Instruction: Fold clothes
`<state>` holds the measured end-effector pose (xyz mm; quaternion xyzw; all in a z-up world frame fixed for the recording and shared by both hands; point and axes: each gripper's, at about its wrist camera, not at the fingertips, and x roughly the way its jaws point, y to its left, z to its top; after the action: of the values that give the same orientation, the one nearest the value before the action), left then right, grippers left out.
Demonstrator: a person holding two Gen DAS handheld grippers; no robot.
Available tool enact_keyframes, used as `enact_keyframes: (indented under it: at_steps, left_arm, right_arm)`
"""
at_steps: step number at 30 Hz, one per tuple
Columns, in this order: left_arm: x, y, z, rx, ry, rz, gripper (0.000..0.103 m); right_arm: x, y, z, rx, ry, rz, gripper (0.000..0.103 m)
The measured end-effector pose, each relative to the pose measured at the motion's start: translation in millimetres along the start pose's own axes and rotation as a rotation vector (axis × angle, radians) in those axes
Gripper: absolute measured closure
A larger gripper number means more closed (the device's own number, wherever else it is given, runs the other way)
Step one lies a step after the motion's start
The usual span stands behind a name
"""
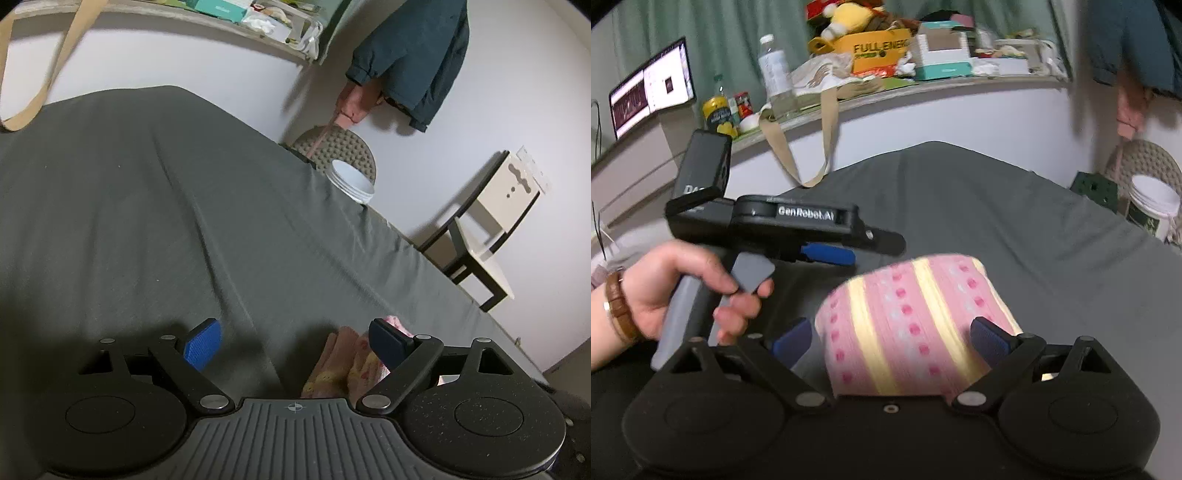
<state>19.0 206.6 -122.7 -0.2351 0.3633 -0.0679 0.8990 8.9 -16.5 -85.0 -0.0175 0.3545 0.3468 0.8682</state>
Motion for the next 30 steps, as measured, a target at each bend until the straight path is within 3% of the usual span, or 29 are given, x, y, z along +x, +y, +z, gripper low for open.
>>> enact_keyframes:
  at_steps: [5,7,10,14,18,22,27,30]
  left_arm:
    - [-3,15,6,-0.051,-0.007,-0.016,0.015]
    - [-1,20,6,-0.061,-0.008,-0.012,0.015]
    - [2,25,6,-0.074,-0.004,-0.015,0.015]
    - [4,29,5,-0.082,-0.004,-0.031,0.015]
    - [4,34,5,-0.095,-0.011,-0.046,0.015]
    - [4,37,6,-0.118,-0.022,-0.050,0.015]
    - [10,35,6,-0.102,-0.003,-0.067,0.015]
    - [11,34,9,-0.107,-0.012,-0.074,0.015]
  right_arm:
    - [35,-7,2,0.038,0.063,-0.003,0.009]
    - [47,-9,1,0.035,0.089,-0.009,0.004]
    - [60,0,-4,-0.024,0.126,-0.048,0.000]
    - [58,17,0,-0.106,0.151,-0.096,0.000]
    - [42,19,18,-0.082,0.057,-0.070,0.001]
    - [65,6,14,-0.029,0.172,-0.118,0.000]
    - [81,20,9,-0.108,0.203,-0.155,0.000]
    - [66,30,18,-0.121,0.189,-0.185,0.000]
